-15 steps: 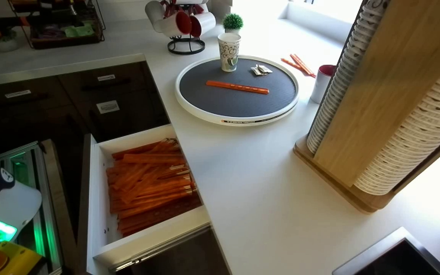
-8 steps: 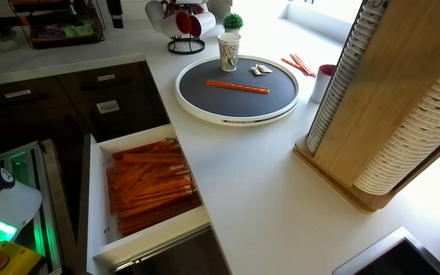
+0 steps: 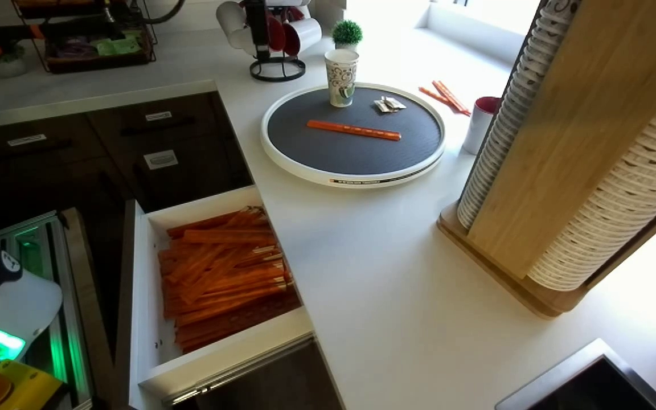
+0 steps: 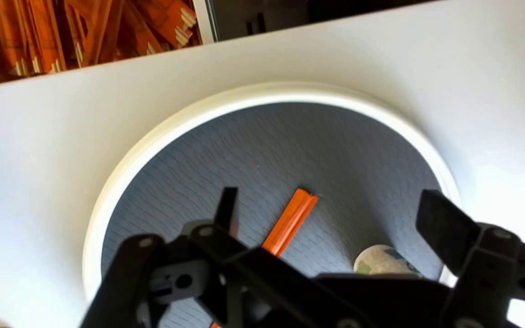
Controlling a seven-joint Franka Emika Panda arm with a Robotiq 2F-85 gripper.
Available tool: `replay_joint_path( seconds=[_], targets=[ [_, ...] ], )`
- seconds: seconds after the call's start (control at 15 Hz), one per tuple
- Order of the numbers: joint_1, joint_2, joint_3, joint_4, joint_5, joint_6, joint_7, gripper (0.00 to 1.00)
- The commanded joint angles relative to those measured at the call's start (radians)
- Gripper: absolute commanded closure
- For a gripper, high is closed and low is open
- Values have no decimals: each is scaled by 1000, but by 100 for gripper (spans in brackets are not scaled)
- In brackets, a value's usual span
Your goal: Remove the orange packet from the tray and place it in the open drawer.
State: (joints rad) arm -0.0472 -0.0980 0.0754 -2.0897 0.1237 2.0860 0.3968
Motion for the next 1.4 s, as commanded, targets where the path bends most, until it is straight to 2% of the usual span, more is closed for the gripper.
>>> replay_joint_path(
  seconds=[0.0,0.2,0.4,0.47,0.87,0.93,1.33],
  targets=[
    [11,141,-23,115,-82,34,96,0],
    [21,220,-53,163,-147,96,189,0],
    [33,274,-75,189,-108,165,255,0],
    [31,236,-78,158,-111,136,194,0],
    [36,245,-84,166,-111,144,197,0],
    [29,272,-86,182,-95,162,168,0],
    [24,394,-122,275,-86,152,180,0]
  ],
)
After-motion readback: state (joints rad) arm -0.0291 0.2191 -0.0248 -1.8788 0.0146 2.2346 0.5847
